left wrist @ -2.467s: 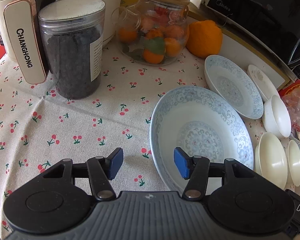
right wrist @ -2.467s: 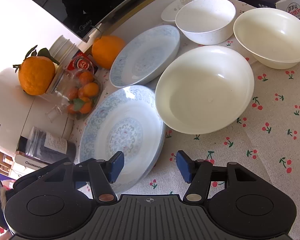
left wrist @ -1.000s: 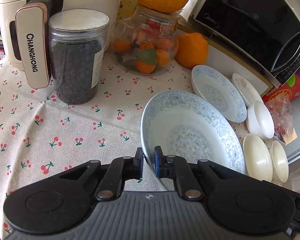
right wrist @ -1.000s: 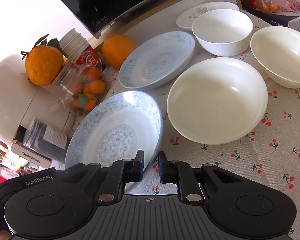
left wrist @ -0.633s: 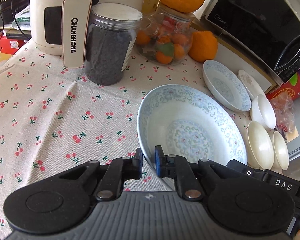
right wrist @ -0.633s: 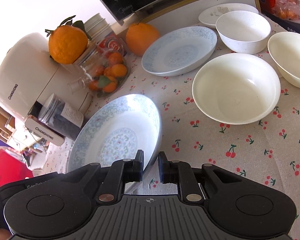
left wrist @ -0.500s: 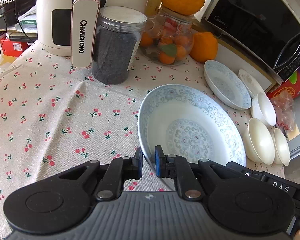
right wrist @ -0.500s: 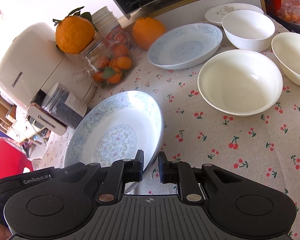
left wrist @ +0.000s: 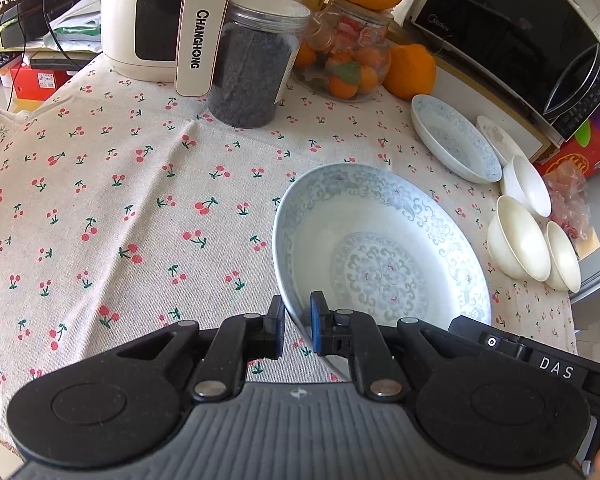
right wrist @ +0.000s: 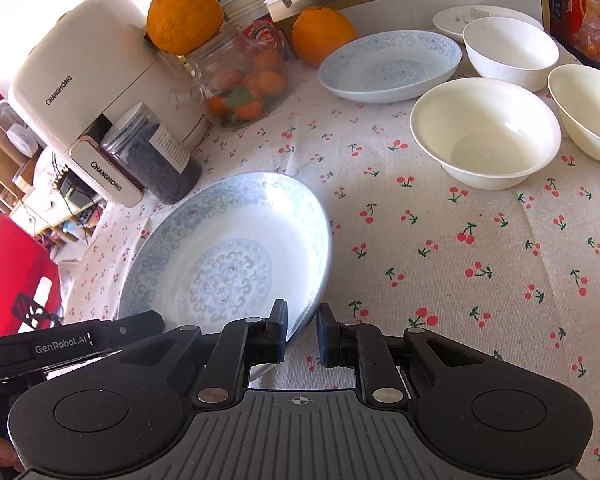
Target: Organize plates and bowls
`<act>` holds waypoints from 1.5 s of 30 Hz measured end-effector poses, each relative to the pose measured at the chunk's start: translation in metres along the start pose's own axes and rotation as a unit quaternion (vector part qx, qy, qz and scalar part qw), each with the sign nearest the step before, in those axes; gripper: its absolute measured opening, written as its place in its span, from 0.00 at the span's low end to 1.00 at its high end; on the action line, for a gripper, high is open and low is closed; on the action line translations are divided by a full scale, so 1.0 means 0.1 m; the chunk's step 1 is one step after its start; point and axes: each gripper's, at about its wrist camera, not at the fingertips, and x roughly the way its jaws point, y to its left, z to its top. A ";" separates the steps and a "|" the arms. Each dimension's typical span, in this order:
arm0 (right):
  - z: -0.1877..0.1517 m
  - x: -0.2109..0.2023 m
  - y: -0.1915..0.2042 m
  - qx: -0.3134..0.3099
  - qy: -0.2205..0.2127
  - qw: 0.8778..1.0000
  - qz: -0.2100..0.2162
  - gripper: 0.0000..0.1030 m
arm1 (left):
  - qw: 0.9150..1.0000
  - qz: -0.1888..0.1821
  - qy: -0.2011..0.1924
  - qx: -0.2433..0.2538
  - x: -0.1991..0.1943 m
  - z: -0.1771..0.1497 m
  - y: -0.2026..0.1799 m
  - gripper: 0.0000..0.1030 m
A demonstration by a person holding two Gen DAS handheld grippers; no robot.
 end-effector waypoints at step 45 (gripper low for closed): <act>-0.07 0.04 -0.01 -0.026 0.036 0.998 -0.036 0.18 | 0.998 0.045 0.025 0.041 0.11 -0.07 -0.09 0.13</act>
